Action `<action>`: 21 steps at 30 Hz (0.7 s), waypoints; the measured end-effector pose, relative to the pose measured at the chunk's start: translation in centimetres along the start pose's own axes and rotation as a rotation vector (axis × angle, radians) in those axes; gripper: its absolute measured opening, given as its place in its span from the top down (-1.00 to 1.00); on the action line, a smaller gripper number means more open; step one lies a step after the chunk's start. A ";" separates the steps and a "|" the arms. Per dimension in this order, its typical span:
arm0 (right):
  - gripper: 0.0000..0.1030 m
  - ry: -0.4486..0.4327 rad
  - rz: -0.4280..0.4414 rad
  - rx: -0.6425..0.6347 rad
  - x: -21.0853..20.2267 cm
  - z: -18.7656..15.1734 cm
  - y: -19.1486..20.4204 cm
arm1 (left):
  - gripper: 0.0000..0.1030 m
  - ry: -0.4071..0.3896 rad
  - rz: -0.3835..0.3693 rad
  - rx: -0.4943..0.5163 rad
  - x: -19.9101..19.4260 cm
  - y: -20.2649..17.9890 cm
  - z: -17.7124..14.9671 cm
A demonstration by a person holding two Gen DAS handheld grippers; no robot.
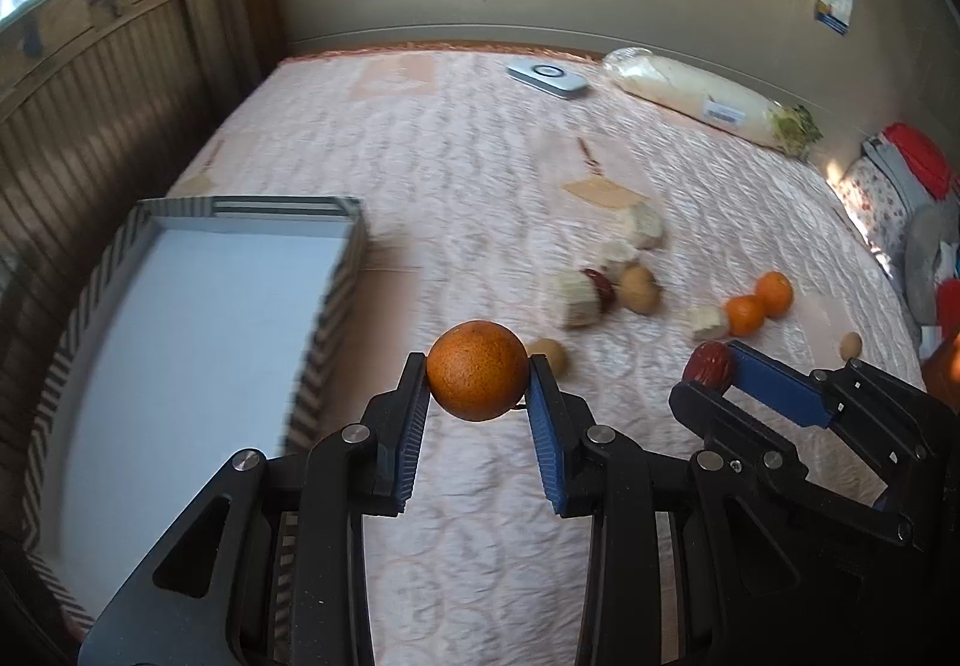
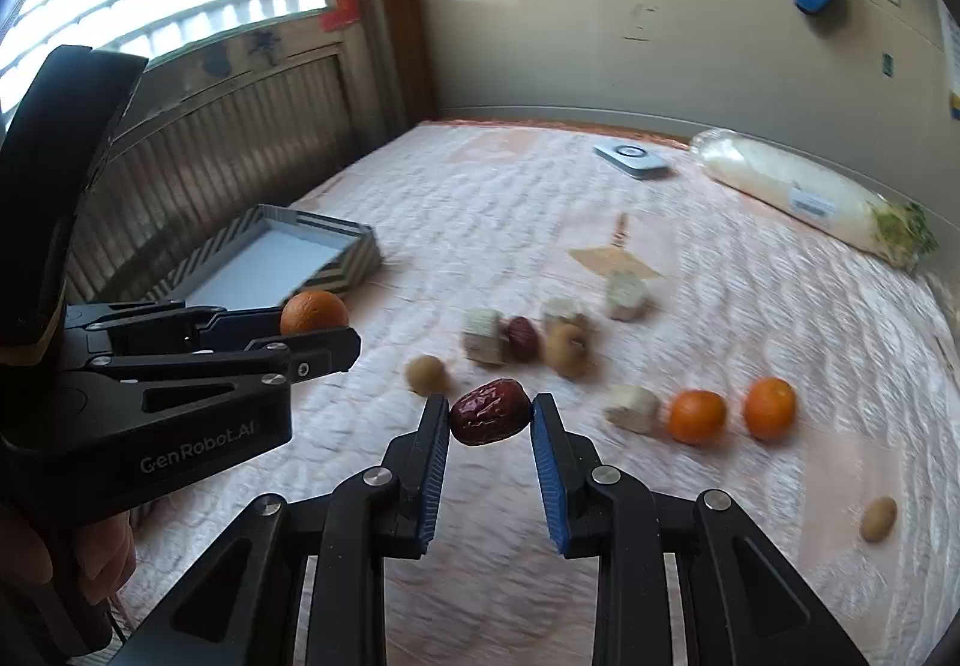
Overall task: Organize fruits
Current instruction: 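Close the left gripper on an orange while the right gripper grasps a red date, then carry both fruits over the striped tray and open the left gripper to drop the orange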
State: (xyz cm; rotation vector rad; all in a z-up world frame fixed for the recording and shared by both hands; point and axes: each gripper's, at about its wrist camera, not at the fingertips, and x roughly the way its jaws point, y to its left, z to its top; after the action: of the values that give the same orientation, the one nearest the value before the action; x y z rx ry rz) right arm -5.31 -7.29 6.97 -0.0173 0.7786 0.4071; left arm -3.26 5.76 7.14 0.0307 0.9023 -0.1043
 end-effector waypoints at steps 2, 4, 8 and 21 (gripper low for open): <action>0.48 -0.001 0.018 -0.024 0.6 0.5 1.3 | 0.38 -0.004 0.026 -0.017 -0.3 1.3 0.0; 0.48 -0.001 0.041 -0.035 1.1 0.9 2.5 | 0.38 -0.004 0.049 -0.040 -0.5 2.9 0.0; 0.48 0.006 0.084 -0.072 2.4 2.0 4.9 | 0.38 -0.005 0.099 -0.079 -0.7 5.7 0.0; 0.48 0.035 0.170 -0.202 6.9 5.5 11.7 | 0.38 0.028 0.211 -0.208 1.2 13.7 0.8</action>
State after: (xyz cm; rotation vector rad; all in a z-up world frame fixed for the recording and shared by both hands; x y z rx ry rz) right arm -1.42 6.86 7.74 -0.1484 0.7730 0.6472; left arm -0.52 19.20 6.47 -0.0664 0.9287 0.1873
